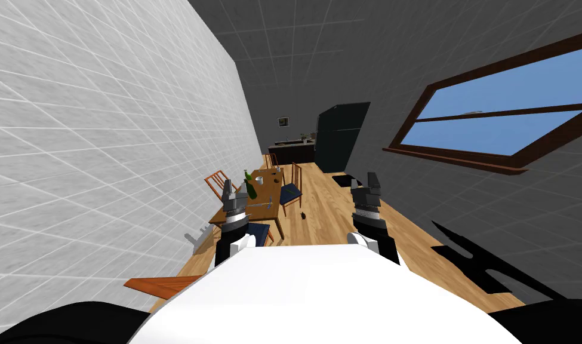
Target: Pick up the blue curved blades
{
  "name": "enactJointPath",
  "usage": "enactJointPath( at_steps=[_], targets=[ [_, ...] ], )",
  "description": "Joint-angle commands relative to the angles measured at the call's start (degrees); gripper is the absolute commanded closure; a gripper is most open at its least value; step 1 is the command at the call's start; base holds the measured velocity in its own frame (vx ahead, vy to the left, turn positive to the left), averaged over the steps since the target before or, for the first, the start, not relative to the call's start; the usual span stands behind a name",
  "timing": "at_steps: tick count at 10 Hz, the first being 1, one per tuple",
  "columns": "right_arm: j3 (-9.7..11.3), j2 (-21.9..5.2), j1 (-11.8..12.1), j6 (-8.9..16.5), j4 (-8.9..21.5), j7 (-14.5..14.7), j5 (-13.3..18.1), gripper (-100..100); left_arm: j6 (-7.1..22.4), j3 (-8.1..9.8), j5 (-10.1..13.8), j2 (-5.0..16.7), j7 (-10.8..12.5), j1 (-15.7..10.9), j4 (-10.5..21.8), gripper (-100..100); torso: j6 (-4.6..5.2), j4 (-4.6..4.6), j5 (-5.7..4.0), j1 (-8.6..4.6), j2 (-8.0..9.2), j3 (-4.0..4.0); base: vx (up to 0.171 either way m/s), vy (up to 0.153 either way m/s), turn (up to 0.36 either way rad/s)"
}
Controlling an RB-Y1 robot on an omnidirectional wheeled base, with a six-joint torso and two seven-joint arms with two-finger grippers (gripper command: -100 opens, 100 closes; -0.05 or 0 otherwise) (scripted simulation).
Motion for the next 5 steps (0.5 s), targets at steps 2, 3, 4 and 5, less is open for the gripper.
enactJointPath(
  at_steps=[2, 3, 4, 5],
  targets=[
    [0.00, 0.00, 0.00, 0.00, 0.00, 0.00, 0.00, 0, 1.55, -0.10, 0.01, 2.97, 1.23, -0.30, 1.37, -100, -0.01, 0.00, -0.01, -0.05, 0.00, 0.00, 0.001, -0.028, 0.084],
    [0.00, 0.00, 0.00, 0.00, 0.00, 0.00, 0.00, 0, 2.59, -0.17, 0.04, 4.36, 2.05, -0.51, 2.28, -100, -0.01, 0.00, -0.02, -0.11, 0.00, 0.00, 0.008, -0.054, 0.132],
    [0.00, 0.01, 0.00, 0.00, 0.00, 0.00, 0.00, 0, 3.87, -0.25, 0.11, 5.77, 3.06, -0.78, 3.38, -100, -0.01, -0.01, -0.04, -0.18, -0.03, -0.02, 0.010, -0.079, 0.158],
    [0.00, 0.01, 0.01, 0.00, 0.00, 0.00, 0.00, 0, 5.39, -0.33, 0.21, 7.16, 4.24, -1.11, 4.67, -100, -0.01, -0.01, -0.05, -0.26, -0.05, -0.03, 0.006, -0.085, 0.157]
  ],
)
